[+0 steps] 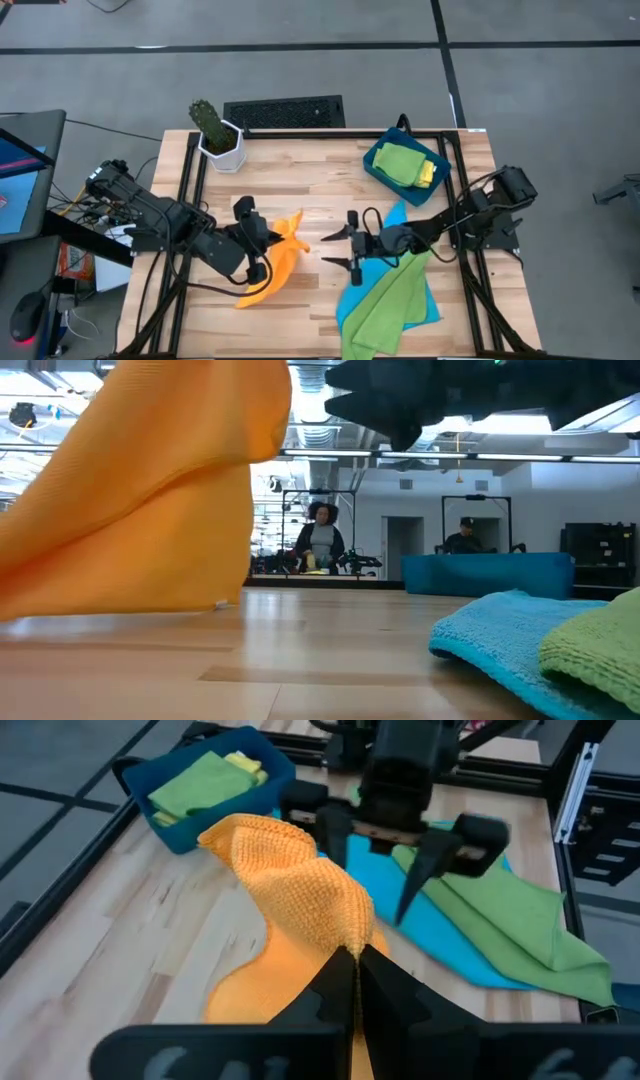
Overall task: Fold microfiber towels
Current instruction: Fold the orange microfiber cloth
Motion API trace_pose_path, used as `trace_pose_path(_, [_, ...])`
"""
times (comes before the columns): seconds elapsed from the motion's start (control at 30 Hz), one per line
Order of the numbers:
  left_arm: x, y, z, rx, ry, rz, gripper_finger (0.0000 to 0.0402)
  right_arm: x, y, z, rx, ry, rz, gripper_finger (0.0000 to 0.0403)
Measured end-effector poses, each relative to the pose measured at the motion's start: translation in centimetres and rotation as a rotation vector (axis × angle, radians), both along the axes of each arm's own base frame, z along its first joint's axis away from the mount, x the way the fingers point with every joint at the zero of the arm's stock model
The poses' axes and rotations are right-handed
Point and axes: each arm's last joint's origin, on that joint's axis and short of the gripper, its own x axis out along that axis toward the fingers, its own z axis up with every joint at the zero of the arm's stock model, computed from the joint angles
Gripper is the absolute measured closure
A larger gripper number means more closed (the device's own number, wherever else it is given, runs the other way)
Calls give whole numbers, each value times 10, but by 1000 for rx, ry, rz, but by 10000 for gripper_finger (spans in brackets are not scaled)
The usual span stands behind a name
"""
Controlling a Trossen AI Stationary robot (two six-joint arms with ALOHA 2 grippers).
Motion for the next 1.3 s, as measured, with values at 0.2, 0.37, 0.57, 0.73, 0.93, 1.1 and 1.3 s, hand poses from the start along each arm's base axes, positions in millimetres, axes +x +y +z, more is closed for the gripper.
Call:
trace_pose_path(0.2, [1,0,1,3,-9,3,401,20,-6,7,-31,-33,-34,149])
trace_pose_path(0.37, [1,0,1,4,-12,2,401,38,-5,6,-76,-15,-41,149])
trace_pose_path(0.57, [1,-1,1,17,-13,-7,401,43,-4,8,-91,18,-52,149])
trace_pose_path(0.73, [1,0,1,19,-14,-7,401,45,-12,8,-76,20,-92,156])
trace_pose_path(0.93, [2,-1,2,24,-20,-11,401,46,-22,1,-46,80,-124,248])
trace_pose_path(1.1, [4,-2,4,47,-44,-36,401,46,-21,1,-81,85,-90,381])
trace_pose_path(1.3, [4,-2,5,61,-50,-49,401,45,-15,0,-93,88,-73,384])
